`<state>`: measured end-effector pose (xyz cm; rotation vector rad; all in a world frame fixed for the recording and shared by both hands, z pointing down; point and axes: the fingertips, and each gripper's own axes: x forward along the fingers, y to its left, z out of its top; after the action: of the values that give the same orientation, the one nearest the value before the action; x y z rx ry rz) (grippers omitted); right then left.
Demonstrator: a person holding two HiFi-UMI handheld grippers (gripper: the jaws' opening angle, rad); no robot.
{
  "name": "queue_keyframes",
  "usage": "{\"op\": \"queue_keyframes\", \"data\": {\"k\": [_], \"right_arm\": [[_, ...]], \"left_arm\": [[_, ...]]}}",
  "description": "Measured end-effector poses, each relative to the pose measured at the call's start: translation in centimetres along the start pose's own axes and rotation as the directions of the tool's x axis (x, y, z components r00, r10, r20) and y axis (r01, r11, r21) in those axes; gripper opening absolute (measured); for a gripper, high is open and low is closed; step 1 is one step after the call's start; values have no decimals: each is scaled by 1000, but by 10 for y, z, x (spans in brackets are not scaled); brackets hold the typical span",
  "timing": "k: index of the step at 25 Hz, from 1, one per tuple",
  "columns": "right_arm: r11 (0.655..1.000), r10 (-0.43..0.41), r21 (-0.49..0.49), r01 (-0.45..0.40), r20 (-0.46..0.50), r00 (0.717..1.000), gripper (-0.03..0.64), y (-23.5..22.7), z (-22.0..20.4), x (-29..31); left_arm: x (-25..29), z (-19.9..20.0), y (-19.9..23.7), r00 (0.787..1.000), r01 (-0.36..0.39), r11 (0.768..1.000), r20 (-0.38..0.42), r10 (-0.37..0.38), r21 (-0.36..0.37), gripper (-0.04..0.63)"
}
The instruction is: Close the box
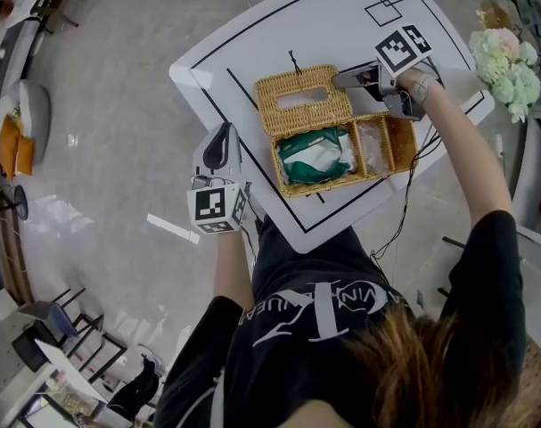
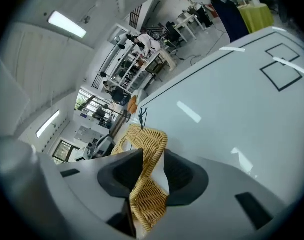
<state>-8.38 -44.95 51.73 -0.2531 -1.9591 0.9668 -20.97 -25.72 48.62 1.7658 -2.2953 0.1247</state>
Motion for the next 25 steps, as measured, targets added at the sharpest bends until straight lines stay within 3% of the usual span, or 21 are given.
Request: {"op": "queue_keyframes", "data": {"k": [12,25], "right_arm": [[974,-132,-161,159,164,978,84,36,9,-34],[939,-166,-243,243,300,939,61,77,-7,-64]], "left_arm": [[-6,33,-6,997,60,997,50,-62,43,26],[-17,57,-8,993,80,994,82,-86,73,21]]}}
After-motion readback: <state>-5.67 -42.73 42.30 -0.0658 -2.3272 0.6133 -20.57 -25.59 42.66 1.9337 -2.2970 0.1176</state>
